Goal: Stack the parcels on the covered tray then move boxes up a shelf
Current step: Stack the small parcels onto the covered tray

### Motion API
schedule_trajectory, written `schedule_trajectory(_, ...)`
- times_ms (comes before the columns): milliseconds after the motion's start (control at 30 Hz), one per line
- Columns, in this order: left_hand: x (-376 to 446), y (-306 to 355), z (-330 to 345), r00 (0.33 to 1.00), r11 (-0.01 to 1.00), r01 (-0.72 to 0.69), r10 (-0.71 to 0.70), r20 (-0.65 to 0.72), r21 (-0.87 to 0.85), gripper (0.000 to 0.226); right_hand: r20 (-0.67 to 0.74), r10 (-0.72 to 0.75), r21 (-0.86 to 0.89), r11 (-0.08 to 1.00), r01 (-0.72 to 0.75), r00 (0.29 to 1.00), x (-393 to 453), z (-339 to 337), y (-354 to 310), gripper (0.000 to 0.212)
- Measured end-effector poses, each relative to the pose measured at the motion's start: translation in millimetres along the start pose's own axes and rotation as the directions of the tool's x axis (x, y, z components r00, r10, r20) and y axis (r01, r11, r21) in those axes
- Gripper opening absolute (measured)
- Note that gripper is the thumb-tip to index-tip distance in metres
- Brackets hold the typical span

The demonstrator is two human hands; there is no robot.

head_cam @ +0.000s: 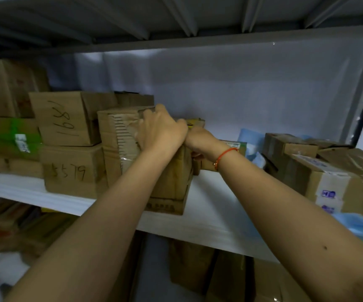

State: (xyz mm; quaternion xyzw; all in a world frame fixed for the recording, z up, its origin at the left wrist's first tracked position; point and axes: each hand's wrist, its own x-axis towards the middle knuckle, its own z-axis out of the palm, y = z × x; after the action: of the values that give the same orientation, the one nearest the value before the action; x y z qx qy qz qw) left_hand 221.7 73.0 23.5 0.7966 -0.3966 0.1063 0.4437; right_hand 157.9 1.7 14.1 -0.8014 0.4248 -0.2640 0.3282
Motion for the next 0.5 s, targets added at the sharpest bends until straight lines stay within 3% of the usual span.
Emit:
schedule_trajectory(100, -7, -10, 3, 1.0, 0.996, -0.022, 0.022, 0.0, 0.089, 0.049, -0.025, 0.061, 0.067, 0.996, -0.059, 0.998, 0, 4, 1, 0.039)
schedule_trajectory(267, -11, -16, 7, 0.999, 0.991, -0.016, 0.011, 0.04, 0.131, 0.055, 0.049, 0.146, 0.134, 0.979, -0.151, 0.988, 4, 4, 3, 0.029)
schedule_trajectory(400, -14, -20, 10, 0.993, 0.988, -0.048, 0.03, 0.118, 0.146, 0.066, 0.069, 0.212, 0.287, 0.931, -0.223, 0.975, 6, 3, 8, 0.048)
schedule_trajectory(500, -17, -21, 14, 0.985, 0.973, -0.108, 0.076, 0.158, 0.203, 0.074, 0.036, 0.204, 0.335, 0.92, -0.204, 0.978, 7, 0, 7, 0.048)
